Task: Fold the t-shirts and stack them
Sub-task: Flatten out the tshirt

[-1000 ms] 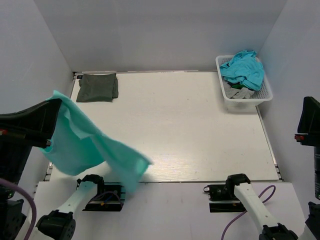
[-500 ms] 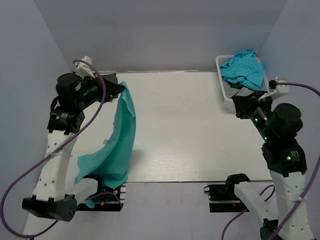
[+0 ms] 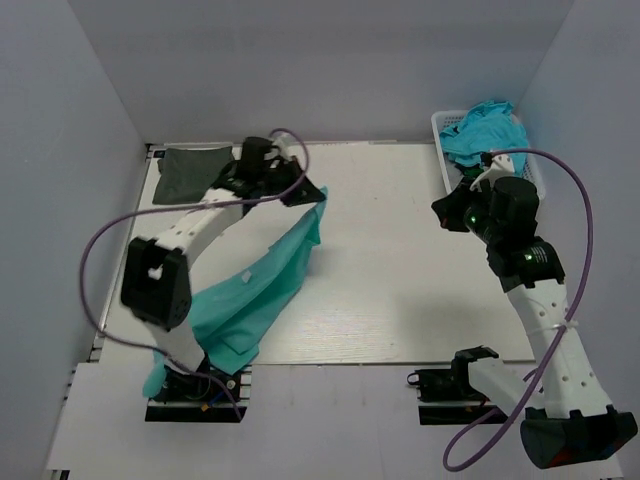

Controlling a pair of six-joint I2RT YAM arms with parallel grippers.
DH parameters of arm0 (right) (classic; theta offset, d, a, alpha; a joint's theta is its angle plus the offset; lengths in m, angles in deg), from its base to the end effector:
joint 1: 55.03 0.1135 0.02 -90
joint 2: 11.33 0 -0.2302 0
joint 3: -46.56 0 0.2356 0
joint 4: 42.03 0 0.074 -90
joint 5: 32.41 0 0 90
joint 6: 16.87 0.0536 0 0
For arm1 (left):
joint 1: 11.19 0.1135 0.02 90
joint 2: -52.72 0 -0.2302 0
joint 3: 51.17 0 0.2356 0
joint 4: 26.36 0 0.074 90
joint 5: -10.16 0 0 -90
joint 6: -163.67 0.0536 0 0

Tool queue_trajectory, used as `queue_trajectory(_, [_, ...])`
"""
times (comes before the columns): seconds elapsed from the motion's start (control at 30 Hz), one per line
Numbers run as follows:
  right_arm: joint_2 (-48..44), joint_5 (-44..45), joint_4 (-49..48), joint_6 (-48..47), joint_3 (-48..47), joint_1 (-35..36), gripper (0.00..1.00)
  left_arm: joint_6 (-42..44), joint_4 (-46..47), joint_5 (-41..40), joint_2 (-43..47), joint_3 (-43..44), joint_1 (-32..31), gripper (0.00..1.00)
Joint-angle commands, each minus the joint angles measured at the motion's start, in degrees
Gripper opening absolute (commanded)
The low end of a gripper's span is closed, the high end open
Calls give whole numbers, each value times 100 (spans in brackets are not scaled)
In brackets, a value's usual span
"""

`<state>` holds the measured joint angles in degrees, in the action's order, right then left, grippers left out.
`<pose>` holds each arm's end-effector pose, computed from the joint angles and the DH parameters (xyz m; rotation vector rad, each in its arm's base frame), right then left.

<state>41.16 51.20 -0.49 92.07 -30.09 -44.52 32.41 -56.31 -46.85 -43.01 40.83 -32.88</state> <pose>0.2115 0.0453 0.3545 0.0618 1.8967 0.4565 0.3396 -0.1665 0.2613 -0.0316 2.3239 -1.2213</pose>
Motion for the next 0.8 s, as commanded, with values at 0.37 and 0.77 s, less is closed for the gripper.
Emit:
queue_trajectory(0.37, [367, 604, -86, 48, 221, -13, 0, 873, -1397, -162, -3198, 3682, -2057, 73])
queue_trajectory(0.77, [947, 200, -155, -583, 493, 40, 67, 243, -3460, -4452, 548, 539, -1874, 100])
